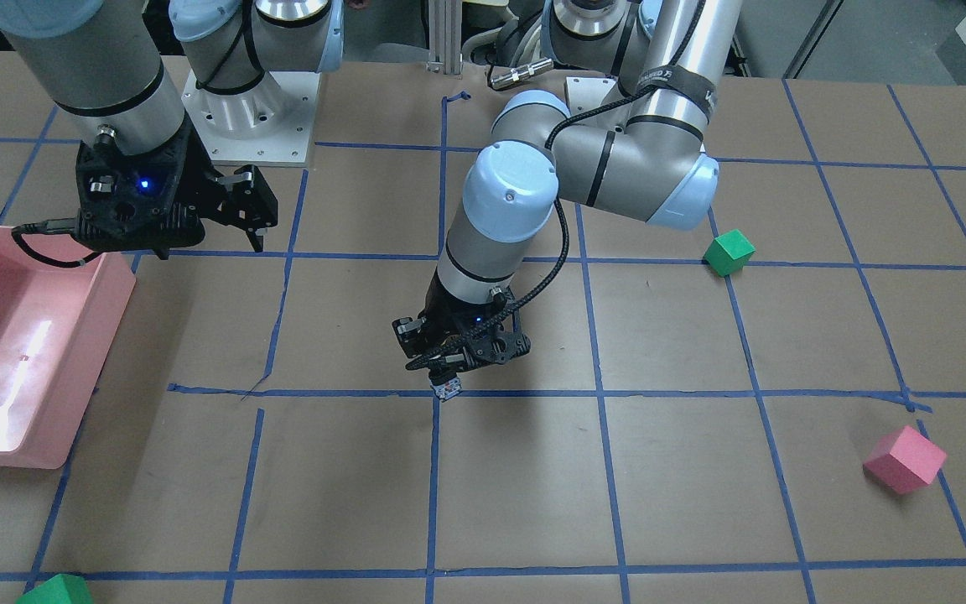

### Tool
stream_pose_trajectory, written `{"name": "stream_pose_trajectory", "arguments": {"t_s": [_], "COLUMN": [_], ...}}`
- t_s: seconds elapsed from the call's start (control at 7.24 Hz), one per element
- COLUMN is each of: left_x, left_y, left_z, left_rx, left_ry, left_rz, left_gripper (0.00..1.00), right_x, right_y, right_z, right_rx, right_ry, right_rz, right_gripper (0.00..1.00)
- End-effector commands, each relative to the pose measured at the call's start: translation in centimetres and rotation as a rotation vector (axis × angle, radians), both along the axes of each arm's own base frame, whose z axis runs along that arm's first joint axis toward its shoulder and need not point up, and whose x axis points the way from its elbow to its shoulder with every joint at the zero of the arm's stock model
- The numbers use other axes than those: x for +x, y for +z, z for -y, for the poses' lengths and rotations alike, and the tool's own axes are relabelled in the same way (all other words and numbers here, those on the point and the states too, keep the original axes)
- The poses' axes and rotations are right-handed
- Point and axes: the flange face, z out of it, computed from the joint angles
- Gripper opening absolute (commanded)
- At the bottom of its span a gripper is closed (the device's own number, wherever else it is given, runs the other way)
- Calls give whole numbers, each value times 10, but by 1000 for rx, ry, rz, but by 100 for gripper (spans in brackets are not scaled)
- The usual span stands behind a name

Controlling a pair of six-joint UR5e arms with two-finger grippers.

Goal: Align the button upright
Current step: 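Grasp the button with the left gripper and tilt it upright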

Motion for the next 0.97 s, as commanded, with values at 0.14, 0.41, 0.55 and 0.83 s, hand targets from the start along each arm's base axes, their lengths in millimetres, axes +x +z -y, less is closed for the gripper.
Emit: {"name": "stream_pose_trajectory", "arguments": {"t_s": [0.14, 0.41, 0.55, 0.83], "left_x": [20, 34, 31, 26], "left_y": [-27, -29, -38, -42], "left_z": [25, 39, 42, 60], "left_rx": [122, 222, 252, 247], "left_ry": [-32, -2, 7, 13], "left_rz": [-98, -88, -106, -139], "left_gripper": [0, 0, 0, 0], "right_x": [-3, -3, -3, -4], "right_y": [-3, -3, -2, -3], "right_z": [1, 1, 1, 1], "right_rx": [8, 8, 6, 8], "right_ry": [-6, 0, 0, -1], "right_rz": [9, 9, 9, 6], "right_gripper": [100, 100, 100, 100]}}
